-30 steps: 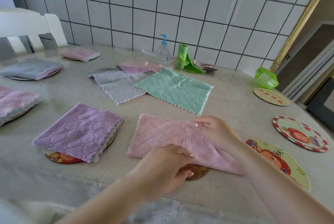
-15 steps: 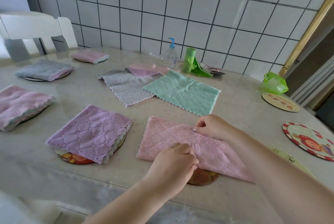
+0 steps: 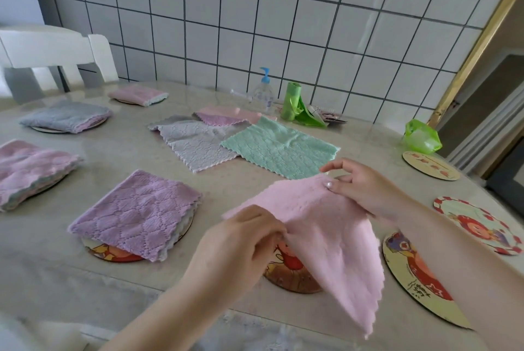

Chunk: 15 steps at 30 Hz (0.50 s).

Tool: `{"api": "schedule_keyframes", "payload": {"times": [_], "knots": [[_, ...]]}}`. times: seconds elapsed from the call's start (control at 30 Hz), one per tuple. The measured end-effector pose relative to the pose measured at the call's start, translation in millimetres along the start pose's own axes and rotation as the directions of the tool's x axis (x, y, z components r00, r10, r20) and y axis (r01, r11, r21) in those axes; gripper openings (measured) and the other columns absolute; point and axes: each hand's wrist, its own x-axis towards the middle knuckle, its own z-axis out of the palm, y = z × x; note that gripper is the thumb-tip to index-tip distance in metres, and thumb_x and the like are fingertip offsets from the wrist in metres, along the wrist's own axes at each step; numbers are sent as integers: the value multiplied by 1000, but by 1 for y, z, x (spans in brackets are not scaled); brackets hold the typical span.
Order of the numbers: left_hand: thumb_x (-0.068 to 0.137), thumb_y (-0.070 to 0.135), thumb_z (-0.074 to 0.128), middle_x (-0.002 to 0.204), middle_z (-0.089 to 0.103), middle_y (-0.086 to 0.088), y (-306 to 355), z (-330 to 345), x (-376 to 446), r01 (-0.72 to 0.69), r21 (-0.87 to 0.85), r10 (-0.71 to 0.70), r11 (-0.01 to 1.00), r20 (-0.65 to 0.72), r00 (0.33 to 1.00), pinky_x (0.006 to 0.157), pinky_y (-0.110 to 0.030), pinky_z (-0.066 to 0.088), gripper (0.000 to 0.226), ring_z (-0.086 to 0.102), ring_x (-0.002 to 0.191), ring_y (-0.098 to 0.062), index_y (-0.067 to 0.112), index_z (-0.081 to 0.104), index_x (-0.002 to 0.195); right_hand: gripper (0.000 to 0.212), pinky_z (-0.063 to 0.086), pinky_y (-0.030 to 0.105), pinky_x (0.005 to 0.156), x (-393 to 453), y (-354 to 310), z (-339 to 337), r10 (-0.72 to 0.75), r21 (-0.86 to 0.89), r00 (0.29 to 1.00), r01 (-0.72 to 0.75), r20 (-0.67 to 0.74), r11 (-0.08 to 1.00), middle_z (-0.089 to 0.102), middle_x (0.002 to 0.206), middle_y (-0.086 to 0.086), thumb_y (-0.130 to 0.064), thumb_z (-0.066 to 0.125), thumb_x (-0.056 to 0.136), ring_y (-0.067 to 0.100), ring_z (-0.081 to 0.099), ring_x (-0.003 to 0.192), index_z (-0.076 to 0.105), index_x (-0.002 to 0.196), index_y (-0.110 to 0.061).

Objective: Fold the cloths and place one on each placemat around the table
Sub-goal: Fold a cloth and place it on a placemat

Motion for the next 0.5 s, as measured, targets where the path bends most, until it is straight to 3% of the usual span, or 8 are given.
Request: {"api": "schedule_keyframes", "payload": {"times": [0.07,0.13,0.2,0.27,0.4,0.5], "knots": [[85,22,54,103,61,25,-4,-4,-2,83,-132,-87,988,-20,996,65,-8,46,14,60,68,11,31,63,91,26,54,32,80,-11,-5,-4,60,138,991,-76,117,988,71,100,12,-7,56,90,22,67,88,64,108,-25],[87,26,48,119,56,26,-7,-6,-3,132,-229,-139,964,-14,990,79,-9,46,14,61,89,11,30,60,94,29,55,22,74,-19,-5,-3,117,160,972,-151,204,975,71,104,3,-4,52,91,13,67,90,68,108,-22],[89,27,46,128,50,28,-10,-8,-1,103,-217,-105,971,5,994,91,-3,35,15,48,113,14,27,58,97,31,54,17,72,-26,-4,1,144,152,956,-187,254,971,71,106,-5,-2,49,92,6,66,90,70,107,-21],[90,23,44,134,44,28,-14,-12,4,62,-212,-50,975,62,997,97,-3,26,14,36,125,14,28,55,96,35,55,19,77,-31,-2,3,139,157,951,-187,277,970,71,107,-9,-1,47,93,7,66,92,69,109,-23],[91,31,40,147,27,25,-23,-23,29,54,-280,20,959,255,967,106,-8,19,11,16,135,14,29,51,89,48,48,23,94,-35,7,4,-10,225,993,-17,114,974,63,123,-15,4,45,92,3,58,112,60,121,-31],[91,32,41,152,17,21,-38,-22,58,31,-235,58,972,363,930,111,-20,16,10,9,138,11,33,48,85,60,34,18,106,-31,21,8,-100,129,994,104,-37,986,46,137,-23,8,45,89,-10,39,127,50,126,-39]]}}
